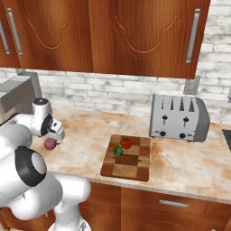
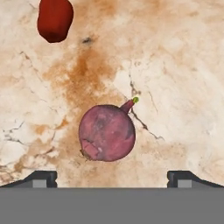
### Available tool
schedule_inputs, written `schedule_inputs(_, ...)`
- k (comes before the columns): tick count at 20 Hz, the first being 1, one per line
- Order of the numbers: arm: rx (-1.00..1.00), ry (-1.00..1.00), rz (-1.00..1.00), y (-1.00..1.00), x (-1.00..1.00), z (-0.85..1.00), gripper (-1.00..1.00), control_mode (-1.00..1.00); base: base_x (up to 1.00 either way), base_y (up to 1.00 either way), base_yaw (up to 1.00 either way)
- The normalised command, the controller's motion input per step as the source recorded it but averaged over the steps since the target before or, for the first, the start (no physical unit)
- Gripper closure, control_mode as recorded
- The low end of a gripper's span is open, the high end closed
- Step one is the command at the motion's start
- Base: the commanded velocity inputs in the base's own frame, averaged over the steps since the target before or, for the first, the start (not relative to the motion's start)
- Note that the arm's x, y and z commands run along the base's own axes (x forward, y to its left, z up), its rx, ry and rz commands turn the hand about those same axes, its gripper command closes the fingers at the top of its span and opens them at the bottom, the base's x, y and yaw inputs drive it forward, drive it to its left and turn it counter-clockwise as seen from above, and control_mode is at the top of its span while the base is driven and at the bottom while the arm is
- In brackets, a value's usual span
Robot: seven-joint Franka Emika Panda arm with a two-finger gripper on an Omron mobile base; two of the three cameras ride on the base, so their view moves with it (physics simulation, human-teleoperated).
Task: Place the avocado, onion, tomato, and bell pepper on the cutting board.
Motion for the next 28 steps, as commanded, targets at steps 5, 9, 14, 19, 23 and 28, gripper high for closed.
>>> schedule_inputs(5, 0.00, 0.01, 0.00, 0.04, 0.09, -0.23, -1.00, -1.00, 0.00, 0.00, 0.00)
schedule_inputs(9, 0.00, 0.02, 0.00, 0.06, 0.12, -0.25, -1.00, -1.00, 0.00, 0.00, 0.00)
schedule_inputs(14, -0.01, 0.02, 0.00, 0.05, 0.14, -0.24, -1.00, -1.00, 0.00, 0.00, 0.00)
schedule_inputs(19, -0.01, 0.01, 0.00, 0.05, 0.12, -0.22, -1.00, -1.00, 0.00, 0.00, 0.00)
schedule_inputs(23, -0.03, 0.00, 0.00, 0.07, 0.12, -0.23, -1.00, -1.00, 0.00, 0.00, 0.00)
schedule_inputs(28, -0.03, 0.00, -0.01, 0.10, 0.09, -0.22, 1.00, -1.00, 0.00, 0.00, 0.00)
